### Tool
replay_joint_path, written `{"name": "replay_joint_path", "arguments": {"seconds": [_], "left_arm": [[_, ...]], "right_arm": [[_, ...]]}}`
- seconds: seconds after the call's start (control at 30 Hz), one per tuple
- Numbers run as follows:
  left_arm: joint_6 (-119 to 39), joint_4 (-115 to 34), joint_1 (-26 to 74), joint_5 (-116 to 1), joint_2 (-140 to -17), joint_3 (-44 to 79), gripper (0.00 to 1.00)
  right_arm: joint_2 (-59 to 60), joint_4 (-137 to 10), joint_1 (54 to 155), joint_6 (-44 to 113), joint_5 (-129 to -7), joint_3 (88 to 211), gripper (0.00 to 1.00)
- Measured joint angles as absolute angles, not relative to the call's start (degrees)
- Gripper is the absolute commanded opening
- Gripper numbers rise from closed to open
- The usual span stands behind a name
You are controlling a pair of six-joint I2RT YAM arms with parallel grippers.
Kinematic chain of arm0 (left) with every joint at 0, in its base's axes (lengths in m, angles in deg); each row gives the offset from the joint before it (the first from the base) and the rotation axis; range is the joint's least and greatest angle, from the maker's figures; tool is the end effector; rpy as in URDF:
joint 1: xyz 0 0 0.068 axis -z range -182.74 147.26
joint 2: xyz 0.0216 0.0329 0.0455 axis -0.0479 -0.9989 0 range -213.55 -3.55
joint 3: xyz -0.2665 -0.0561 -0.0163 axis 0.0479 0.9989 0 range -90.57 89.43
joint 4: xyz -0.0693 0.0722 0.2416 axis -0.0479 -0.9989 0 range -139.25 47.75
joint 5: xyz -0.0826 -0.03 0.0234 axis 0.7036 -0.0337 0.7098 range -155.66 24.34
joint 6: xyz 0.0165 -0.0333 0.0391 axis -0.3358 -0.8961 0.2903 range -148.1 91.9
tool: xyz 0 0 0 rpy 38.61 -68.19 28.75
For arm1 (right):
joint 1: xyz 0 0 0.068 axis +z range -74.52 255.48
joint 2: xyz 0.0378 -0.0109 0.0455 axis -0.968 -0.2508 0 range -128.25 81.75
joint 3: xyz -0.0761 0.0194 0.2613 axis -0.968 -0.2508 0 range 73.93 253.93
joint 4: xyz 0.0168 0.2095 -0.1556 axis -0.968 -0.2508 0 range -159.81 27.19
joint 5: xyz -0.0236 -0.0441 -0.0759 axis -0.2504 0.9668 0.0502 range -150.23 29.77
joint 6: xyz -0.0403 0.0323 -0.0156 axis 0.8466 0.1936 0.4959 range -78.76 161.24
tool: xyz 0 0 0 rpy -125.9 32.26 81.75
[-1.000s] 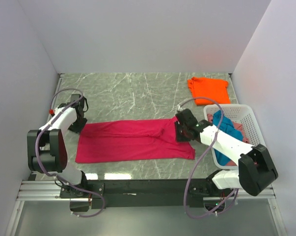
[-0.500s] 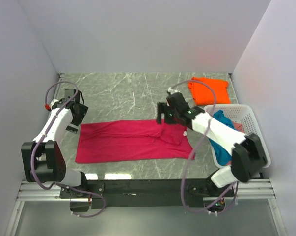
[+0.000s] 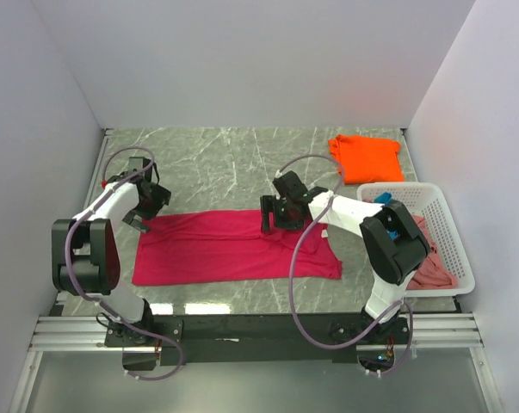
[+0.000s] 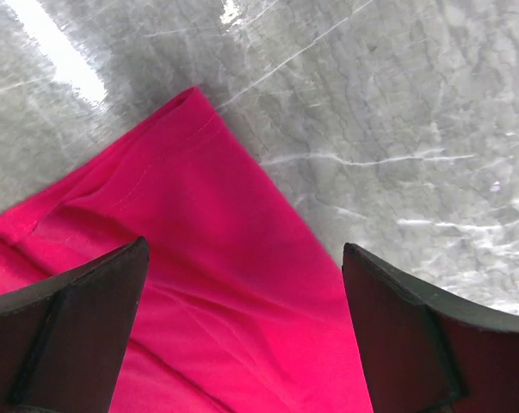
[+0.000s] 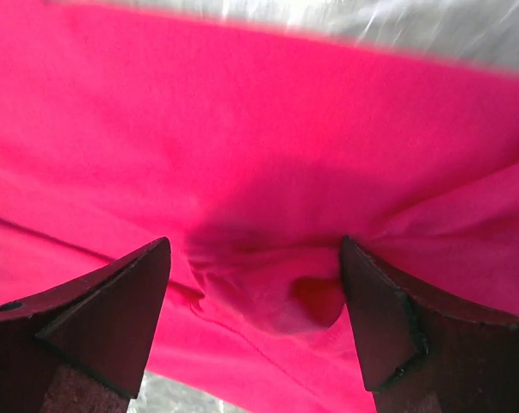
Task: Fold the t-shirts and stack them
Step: Fold the tshirt
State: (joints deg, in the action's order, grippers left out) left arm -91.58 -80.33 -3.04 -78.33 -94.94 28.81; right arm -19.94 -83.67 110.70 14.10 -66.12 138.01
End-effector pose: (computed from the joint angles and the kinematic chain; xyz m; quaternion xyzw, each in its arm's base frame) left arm 0.3069 0.0094 0.2022 -0.5333 0.8189 -0.0031 0.2121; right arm 0.2932 0.2114 0.1768 -0.0816 0.9578 0.1827 0.2065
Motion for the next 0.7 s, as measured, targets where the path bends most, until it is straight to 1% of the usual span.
{"name": "replay_joint_path", "arguments": {"seconds": [0.17, 0.27, 0.4, 0.53, 0.6, 0.7], "left_arm": [[-90.68, -79.26, -3.04, -78.00, -96.21, 29.51, 0.99], [-90.31, -79.28, -3.04, -78.24, -96.40, 29.75, 0.99], [-90.23, -79.48, -3.04, -79.88, -96.43, 29.75, 0.99], [-90.23, -79.54, -3.04, -80.54, -96.43, 29.75, 0.99], [-90.20, -79.46, -3.04, -80.54, -96.40, 29.73, 1.00], [-90.05, -79.24, -3.04, -80.43, -96.36, 29.75, 0.99]], "right_arm": [[-14.84, -83.23, 113.67, 12.62, -66.91, 131.30, 0.86], [-8.35, -84.35, 117.26, 11.35, -67.41, 126.66, 0.86], [1.70, -86.99, 125.02, 8.25, -67.98, 121.63, 0.86], [7.06, -90.38, 128.40, 6.13, -66.95, 120.78, 0.87], [8.81, -92.06, 128.12, 6.06, -63.50, 121.13, 0.91], [8.89, -93.88, 125.85, 7.07, -58.98, 124.54, 0.91]]}}
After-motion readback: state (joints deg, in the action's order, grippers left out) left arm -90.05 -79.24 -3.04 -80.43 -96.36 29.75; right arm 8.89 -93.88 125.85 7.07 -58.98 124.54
